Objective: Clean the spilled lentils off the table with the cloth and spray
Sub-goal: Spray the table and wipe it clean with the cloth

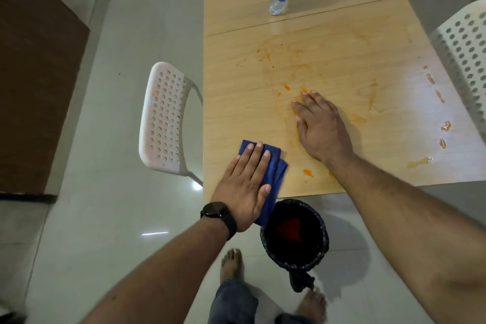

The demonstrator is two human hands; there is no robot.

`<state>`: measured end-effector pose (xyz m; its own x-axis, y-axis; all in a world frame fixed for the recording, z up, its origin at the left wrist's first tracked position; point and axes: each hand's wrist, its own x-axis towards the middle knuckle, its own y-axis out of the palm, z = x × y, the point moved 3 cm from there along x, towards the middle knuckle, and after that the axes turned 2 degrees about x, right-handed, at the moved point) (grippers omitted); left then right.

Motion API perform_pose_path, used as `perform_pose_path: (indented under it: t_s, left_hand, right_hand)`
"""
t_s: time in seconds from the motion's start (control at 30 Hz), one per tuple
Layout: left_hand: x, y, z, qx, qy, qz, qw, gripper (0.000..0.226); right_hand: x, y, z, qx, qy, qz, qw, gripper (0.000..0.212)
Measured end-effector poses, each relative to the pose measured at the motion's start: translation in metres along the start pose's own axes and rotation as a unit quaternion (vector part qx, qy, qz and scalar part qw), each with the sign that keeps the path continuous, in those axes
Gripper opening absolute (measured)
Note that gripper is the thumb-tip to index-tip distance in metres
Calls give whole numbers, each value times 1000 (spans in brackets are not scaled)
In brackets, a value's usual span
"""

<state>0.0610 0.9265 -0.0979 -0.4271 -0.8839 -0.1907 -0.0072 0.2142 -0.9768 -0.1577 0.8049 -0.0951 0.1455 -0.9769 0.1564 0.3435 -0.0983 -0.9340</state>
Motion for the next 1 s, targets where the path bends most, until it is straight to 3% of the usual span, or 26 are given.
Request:
perform_pose_path:
  t_s: [0.23,0.37,0.47,0.57,0.67,0.77,0.87,1.0]
  left_hand:
    - [30,-3,16,-4,25,-8,1000,67]
    - [18,1,-2,0,92,10,996,68]
    - [21,-2,-5,2,144,28,989,68]
    - [39,-6,1,11,256,51,965,69]
    - [69,-11,12,-75,332,90,936,71]
    - [103,-18,28,-163,307,55,936,71]
    - [136,-23,38,-91,282,49,954,68]
    - [158,-24,36,-24,318,32,947,64]
  right_hand:
    - [0,4,-2,5,3,-1,1000,48]
    - [-2,2,6,3,38,2,999,51]
    - [-22,-6,19,60,124,-80,987,44]
    - [-71,-19,38,113,244,-189,944,41]
    - [-126,-16,66,109,324,-256,904,42]
    - [-150,9,111,83,341,-229,908,46]
    - [-128,33,147,36,336,-127,932,55]
    - [-92,49,167,-8,447,-85,890,71]
